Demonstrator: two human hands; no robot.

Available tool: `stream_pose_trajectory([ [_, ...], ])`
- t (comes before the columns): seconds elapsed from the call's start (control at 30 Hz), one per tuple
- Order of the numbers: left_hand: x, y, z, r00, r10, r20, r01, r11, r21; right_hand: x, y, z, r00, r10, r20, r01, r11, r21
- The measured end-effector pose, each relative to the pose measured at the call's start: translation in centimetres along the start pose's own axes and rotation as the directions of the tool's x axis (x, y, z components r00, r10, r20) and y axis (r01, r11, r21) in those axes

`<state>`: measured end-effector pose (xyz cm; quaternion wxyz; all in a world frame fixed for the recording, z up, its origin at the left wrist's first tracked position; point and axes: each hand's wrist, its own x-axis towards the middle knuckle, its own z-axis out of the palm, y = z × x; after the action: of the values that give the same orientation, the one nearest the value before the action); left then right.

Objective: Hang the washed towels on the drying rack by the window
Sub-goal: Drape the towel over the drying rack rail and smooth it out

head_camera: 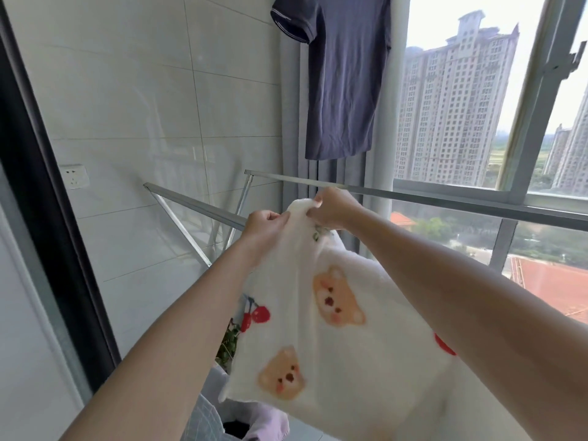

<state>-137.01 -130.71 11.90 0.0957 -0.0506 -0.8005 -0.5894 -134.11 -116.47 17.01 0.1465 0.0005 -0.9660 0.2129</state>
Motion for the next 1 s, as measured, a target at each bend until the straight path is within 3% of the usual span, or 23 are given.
stream_pose_trajectory([
  [0.07,0.4,-0.2,-0.7,1.000,-0.029,-0.003,0.028,0.996,-0.088,1.3,-0.7,0.6,0.997,0.038,-0.061,-0.033,0.995,0.092],
  [0.17,0.9,-1.2,-1.5,0.977,-0.046,0.210,0.066,0.994,-0.090,3.8,-1.0,0.9,0.978,0.129,-0.164,-0.085,0.965,0.249],
  [0.23,1.2,-2.5,-1.8,0.940,-0.003,0.343,0.020,0.999,-0.047,5.4,-0.6,0.9,0.967,0.216,-0.132,-0.140,0.891,0.431],
  [0.27,1.6,-3.1,-2.0,0.939,0.011,0.344,0.007,0.999,-0.052,6.1,-0.5,0.9,0.964,0.253,-0.079,-0.174,0.829,0.531],
  [0.33,2.8,-3.8,-2.5,0.967,0.001,0.254,0.033,0.991,-0.129,7.4,-0.3,1.3,0.968,0.252,-0.011,-0.197,0.781,0.592],
  [0.43,5.1,-4.3,-3.5,0.985,-0.109,0.135,0.151,0.923,-0.354,8.4,-0.4,2.4,0.980,0.195,0.046,-0.190,0.832,0.522],
  [0.5,6.4,-4.5,-4.4,0.984,-0.163,0.075,0.179,0.903,-0.391,9.1,-0.5,3.2,0.979,0.152,0.135,-0.198,0.857,0.475],
  [0.57,7.5,-4.9,-5.0,0.983,-0.183,0.030,0.180,0.908,-0.379,9.8,-0.8,3.9,0.975,0.116,0.192,-0.179,0.919,0.351],
  [0.73,9.6,-6.3,-6.3,0.971,-0.200,-0.130,0.150,0.936,-0.318,13.1,-2.3,5.4,0.995,0.035,0.096,-0.051,0.985,0.163],
  [0.87,11.6,-7.3,-7.4,0.952,-0.207,-0.227,0.164,0.967,-0.195,16.2,-3.9,7.6,0.986,0.070,0.151,-0.114,0.946,0.305],
  [0.93,12.8,-8.2,-8.1,0.936,-0.234,-0.264,0.222,0.972,-0.075,17.5,-4.6,9.0,0.977,0.076,0.201,-0.146,0.922,0.358],
  [1.0,13.7,-8.9,-8.9,0.910,-0.301,-0.286,0.291,0.954,-0.076,18.4,-5.2,10.4,0.969,0.064,0.240,-0.153,0.914,0.375],
])
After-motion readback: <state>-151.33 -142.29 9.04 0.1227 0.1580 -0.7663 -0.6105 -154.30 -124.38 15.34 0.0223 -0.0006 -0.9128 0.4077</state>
